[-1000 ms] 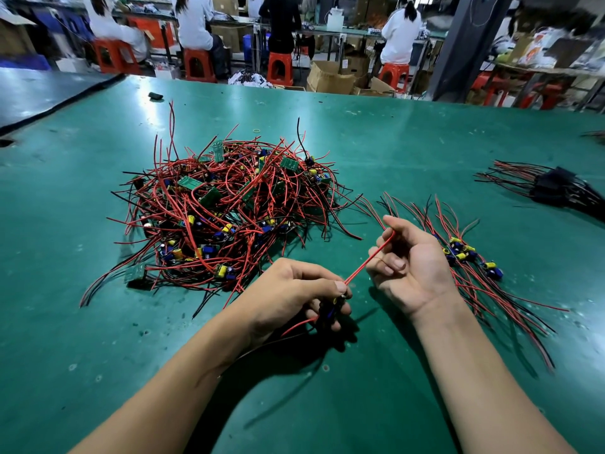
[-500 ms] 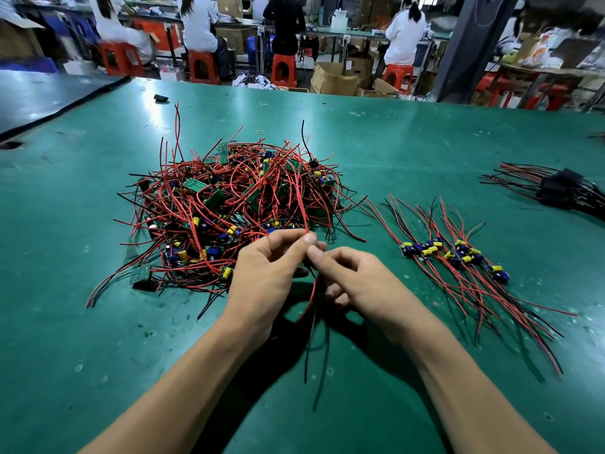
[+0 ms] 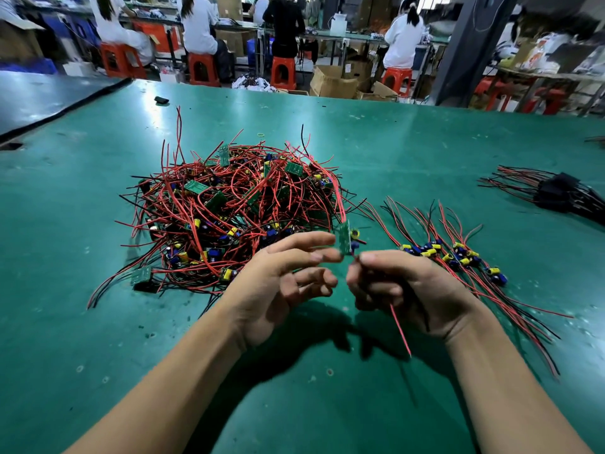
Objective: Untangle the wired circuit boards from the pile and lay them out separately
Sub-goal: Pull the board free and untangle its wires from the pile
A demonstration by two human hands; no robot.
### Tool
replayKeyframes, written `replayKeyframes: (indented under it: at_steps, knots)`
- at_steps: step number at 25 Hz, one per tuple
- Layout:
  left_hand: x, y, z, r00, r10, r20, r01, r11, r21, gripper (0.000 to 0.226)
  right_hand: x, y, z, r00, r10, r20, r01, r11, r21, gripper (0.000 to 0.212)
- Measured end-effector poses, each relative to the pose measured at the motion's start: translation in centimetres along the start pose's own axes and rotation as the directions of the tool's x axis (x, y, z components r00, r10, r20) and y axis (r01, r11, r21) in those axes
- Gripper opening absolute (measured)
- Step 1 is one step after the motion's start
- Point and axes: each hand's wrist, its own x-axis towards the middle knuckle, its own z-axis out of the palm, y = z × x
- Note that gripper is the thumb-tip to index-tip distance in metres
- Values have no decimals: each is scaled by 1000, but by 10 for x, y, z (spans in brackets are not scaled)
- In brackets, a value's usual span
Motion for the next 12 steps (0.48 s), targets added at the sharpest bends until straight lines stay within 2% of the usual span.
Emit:
replayKeyframes:
  at_steps: [1,3,5,6,7,9,11,12]
  knots:
    - [0,0,1,998,-63,-4,63,998,30,17,-2,0,-2,999,22,38,-19,996,-90,27]
    - [-2,-1,3,972,-235,20,228,960,162,37,-5,2,-4,988,88,125,-59,974,-218,30]
    - [-5,-2,3,912,-398,98,356,887,293,54,-6,6,-9,973,145,179,-88,952,-292,46]
    - [-7,-2,2,889,-436,138,373,866,333,54,-7,6,-11,971,168,170,-106,940,-324,55]
    - [-9,-2,0,882,-438,173,360,864,350,50,-7,6,-13,974,176,141,-117,930,-348,60]
    - [-10,-1,0,897,-392,205,318,894,315,30,-6,4,-15,992,119,27,-98,910,-404,45]
    - [-9,-2,2,920,-357,162,308,914,263,21,-1,3,-13,991,-28,-131,-33,898,-439,36]
    - [-7,-3,3,935,-333,123,298,925,235,17,3,5,-13,963,-138,-230,26,900,-435,37]
